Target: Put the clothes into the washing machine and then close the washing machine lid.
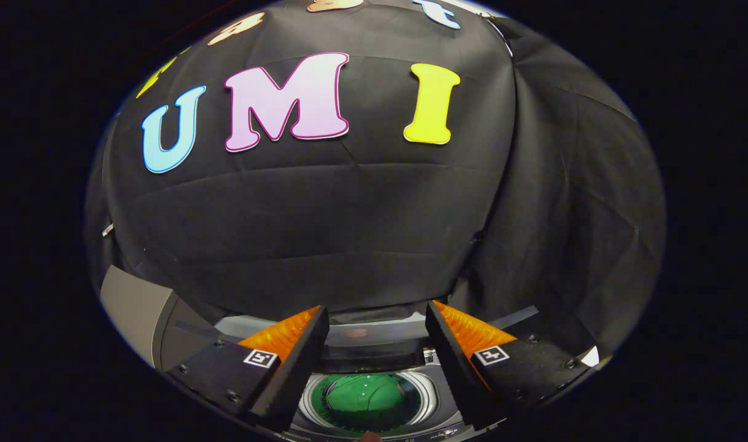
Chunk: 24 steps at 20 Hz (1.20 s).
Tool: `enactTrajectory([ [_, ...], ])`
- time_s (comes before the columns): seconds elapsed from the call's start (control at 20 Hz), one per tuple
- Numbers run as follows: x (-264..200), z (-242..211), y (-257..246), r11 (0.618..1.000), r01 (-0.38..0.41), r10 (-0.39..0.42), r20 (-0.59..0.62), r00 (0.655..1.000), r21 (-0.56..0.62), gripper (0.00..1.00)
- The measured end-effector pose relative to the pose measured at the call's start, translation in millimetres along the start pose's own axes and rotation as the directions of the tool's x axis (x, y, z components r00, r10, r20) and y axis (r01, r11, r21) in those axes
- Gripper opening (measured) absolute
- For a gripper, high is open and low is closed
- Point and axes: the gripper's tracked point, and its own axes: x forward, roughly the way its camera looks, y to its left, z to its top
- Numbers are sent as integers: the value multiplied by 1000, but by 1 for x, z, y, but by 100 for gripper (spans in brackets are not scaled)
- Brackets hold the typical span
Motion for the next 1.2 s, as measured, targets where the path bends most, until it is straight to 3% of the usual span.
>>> enactTrajectory([
  [0.85, -24, -20, -3, 1000, 0, 0, 65, 998, 8, 99],
  [1.2, -14, -77, 9, 999, -32, 31, -66, 997, -3, 100],
])
